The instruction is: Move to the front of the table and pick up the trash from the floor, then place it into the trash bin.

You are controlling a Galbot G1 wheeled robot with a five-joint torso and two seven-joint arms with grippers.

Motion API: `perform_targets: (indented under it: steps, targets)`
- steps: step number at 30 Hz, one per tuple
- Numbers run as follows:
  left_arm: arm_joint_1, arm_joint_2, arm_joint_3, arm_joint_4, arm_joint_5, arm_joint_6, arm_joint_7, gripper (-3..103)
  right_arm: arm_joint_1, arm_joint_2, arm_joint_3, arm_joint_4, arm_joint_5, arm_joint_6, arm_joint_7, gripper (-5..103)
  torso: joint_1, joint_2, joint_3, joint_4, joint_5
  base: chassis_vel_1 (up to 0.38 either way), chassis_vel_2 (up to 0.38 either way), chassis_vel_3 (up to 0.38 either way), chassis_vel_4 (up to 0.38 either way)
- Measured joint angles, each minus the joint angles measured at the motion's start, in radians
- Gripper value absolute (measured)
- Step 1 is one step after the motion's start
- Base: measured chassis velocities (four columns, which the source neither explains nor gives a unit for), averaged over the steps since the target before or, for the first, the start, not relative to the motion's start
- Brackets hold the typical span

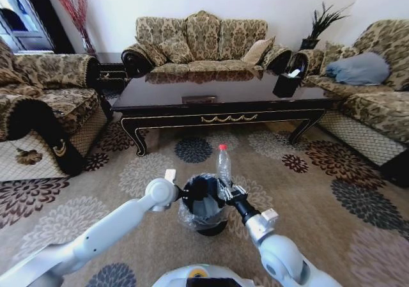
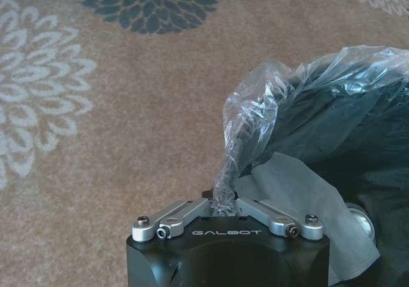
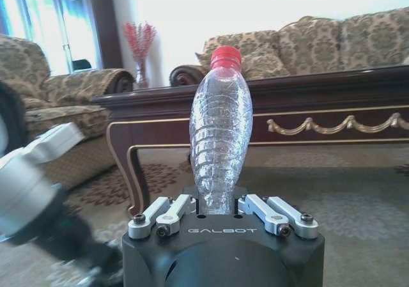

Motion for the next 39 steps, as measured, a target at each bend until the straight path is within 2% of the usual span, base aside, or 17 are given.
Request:
perform_targets:
  steps: [5, 6, 8, 12, 15, 17, 18, 20, 23, 25, 27, 32, 36, 39]
  targets:
    - [-0.003, -0.006, 0.005, 0.002, 0.0, 0.0, -0.004, 0, -0.018, 0.001, -0.006, -0.001, -0.028, 0.006, -0.027, 22, 0.0, 0.0, 0.0, 0.0003, -0.0001, 0.0, 0.0, 0.0, 0.0]
    - [-0.002, -0.004, 0.005, 0.002, 0.0, 0.0, -0.004, 0, -0.02, 0.003, -0.009, -0.002, -0.033, 0.007, -0.029, 27, 0.0, 0.0, 0.0, 0.0002, 0.0, 0.0, 0.0, 0.0, 0.0]
    - [0.0, -0.003, 0.003, 0.002, 0.0, 0.0, -0.004, 0, -0.022, 0.004, -0.01, -0.003, -0.034, 0.007, -0.03, 27, 0.0, 0.0, 0.0, 0.0002, -0.0001, 0.0, 0.0, 0.0, 0.0]
    - [0.013, 0.006, -0.011, -0.005, 0.003, 0.0, -0.004, 0, -0.026, 0.012, -0.016, -0.012, -0.039, 0.006, -0.039, 50, 0.0, 0.0, 0.0, 0.0003, -0.0002, 0.0, 0.0, 0.0, 0.0]
    - [0.019, 0.007, -0.017, -0.006, 0.006, 0.0, -0.004, 0, -0.027, 0.013, -0.016, -0.014, -0.039, 0.006, -0.04, 55, 0.0, 0.0, 0.0, 0.0003, -0.0002, 0.0, 0.0, 0.0, 0.0]
    - [0.03, 0.012, -0.025, -0.01, 0.01, 0.0, -0.005, 0, -0.027, 0.015, -0.016, -0.015, -0.036, 0.006, -0.04, 66, 0.0, 0.0, 0.0, 0.0002, -0.0002, 0.0, 0.0, 0.0, 0.0]
    - [0.03, 0.012, -0.025, -0.01, 0.01, 0.0, -0.005, 0, -0.027, 0.015, -0.016, -0.015, -0.036, 0.006, -0.04, 66, 0.0, 0.0, 0.0, 0.0002, -0.0002, 0.0, 0.0, 0.0, 0.0]
    - [0.04, 0.018, -0.033, -0.014, 0.012, 0.0, -0.005, 0, -0.027, 0.018, -0.018, -0.017, -0.034, 0.004, -0.04, 77, 0.0, 0.0, 0.0, 0.0003, -0.0003, 0.0, 0.0, 0.0, 0.0]
    - [0.045, 0.023, -0.038, -0.017, 0.012, 0.0, -0.005, 0, -0.028, 0.022, -0.021, -0.019, -0.034, 0.002, -0.039, 83, 0.0, 0.0, 0.0, 0.0002, -0.0002, 0.0, 0.0, 0.0, 0.0]
    - [0.051, 0.027, -0.056, -0.019, 0.013, 0.0, -0.005, 0, -0.029, 0.028, -0.022, -0.02, -0.034, 0.002, -0.038, 94, 0.0, 0.0, 0.0, 0.0001, -0.0002, 0.0, 0.0, 0.0, 0.0]
    - [0.053, 0.028, -0.059, -0.019, 0.013, 0.0, -0.004, 0, -0.029, 0.029, -0.022, -0.02, -0.034, 0.002, -0.037, 97, 0.0, 0.0, 0.0, 0.0, -0.0003, 0.0, 0.0, 0.0, 0.0]
    - [0.1, 0.062, -0.141, -0.027, 0.027, 0.0, 0.011, 0, -0.03, 0.03, 0.0, -0.013, -0.019, 0.002, -0.033, 100, 0.0, 0.0, 0.0, 0.0, -0.0003, 0.0, 0.0, 0.0, 0.0]
    - [0.154, 0.118, -0.254, -0.04, 0.028, 0.0, 0.015, 0, -0.03, 0.029, 0.018, -0.008, -0.005, 0.004, -0.022, 100, 0.0, 0.0, 0.0, 0.0004, -0.0003, 0.0, 0.0, 0.0, 0.0]
    - [0.184, 0.146, -0.294, -0.047, 0.026, 0.0, 0.012, 0, -0.032, 0.03, 0.02, -0.012, -0.005, 0.005, -0.019, 100, 0.0, 0.0, 0.0, 0.0004, -0.0002, 0.0, 0.0, 0.0, 0.0]
